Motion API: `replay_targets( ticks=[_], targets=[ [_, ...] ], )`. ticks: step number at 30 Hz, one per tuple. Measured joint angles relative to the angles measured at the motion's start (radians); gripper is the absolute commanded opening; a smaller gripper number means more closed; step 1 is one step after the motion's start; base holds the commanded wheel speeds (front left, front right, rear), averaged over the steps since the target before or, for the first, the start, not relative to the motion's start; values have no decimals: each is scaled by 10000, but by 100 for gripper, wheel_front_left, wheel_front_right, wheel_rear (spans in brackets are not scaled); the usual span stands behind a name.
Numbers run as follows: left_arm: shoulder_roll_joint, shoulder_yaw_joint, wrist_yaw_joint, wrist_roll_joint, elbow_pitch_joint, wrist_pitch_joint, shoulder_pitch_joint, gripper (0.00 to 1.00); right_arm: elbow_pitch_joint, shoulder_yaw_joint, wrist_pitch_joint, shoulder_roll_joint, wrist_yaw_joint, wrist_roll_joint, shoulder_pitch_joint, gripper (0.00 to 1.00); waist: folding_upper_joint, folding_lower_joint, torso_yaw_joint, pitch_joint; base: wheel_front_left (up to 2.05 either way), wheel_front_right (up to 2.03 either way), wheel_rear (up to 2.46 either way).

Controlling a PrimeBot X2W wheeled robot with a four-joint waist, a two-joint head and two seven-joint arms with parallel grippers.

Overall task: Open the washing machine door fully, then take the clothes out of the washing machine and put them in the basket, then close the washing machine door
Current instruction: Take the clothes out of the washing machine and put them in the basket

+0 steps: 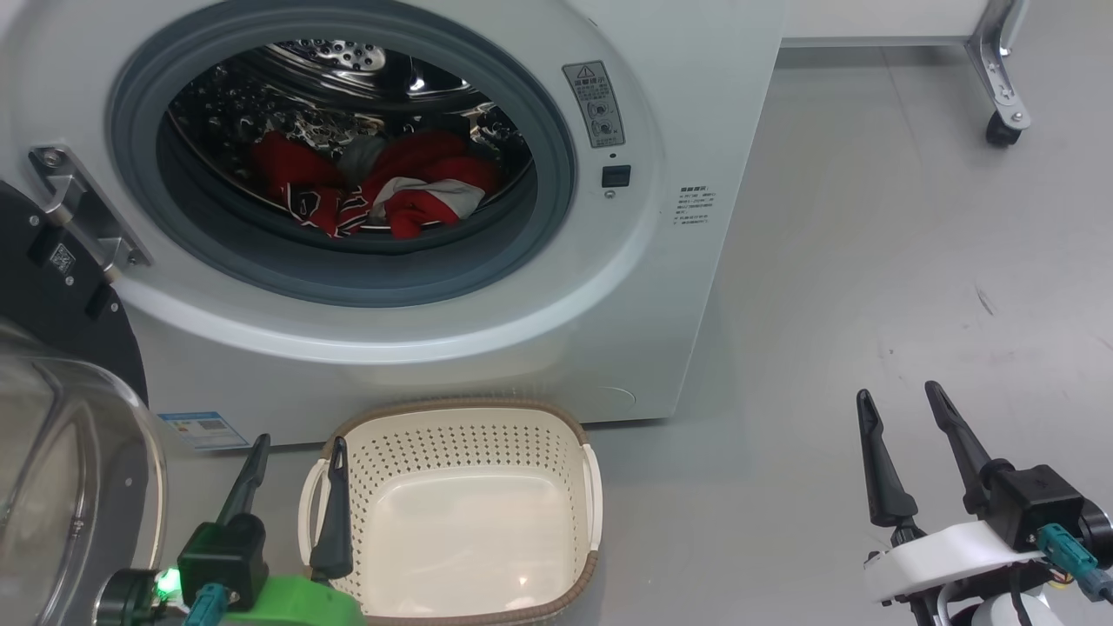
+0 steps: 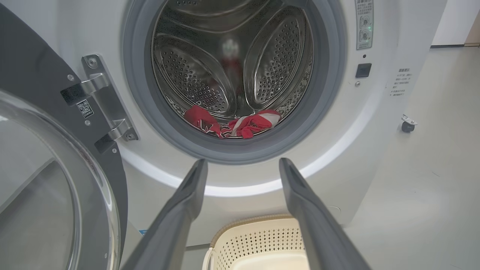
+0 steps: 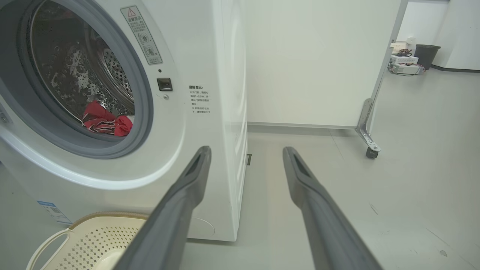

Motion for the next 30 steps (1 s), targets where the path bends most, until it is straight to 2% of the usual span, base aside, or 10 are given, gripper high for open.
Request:
replay_targets(
  ticks=[13, 18, 25, 30],
  targets=[
    [-88, -414, -121, -140, 502, 594, -1441, 100, -485, 50, 4, -86, 117, -4, -430, 100, 0, 0, -426, 905, 0, 0, 0],
    [-127, -497, -385, -307, 1005, 1093, -2566, 100, -677, 46, 4, -84, 132, -4, -679, 100, 0, 0, -675, 1455, 0, 0, 0],
    [-130, -516, -899, -807, 1770, 2314, -4528, 100, -761, 48, 4, -33, 226, 61, -1126, 100, 0, 0, -1078, 2322, 0, 0, 0],
    [121, -111, -988, -1114, 2301, 3185, -5857, 100, -746, 36, 4, 123, 324, 157, -1435, 100, 0, 0, -1447, 2903, 0, 0, 0]
  ],
)
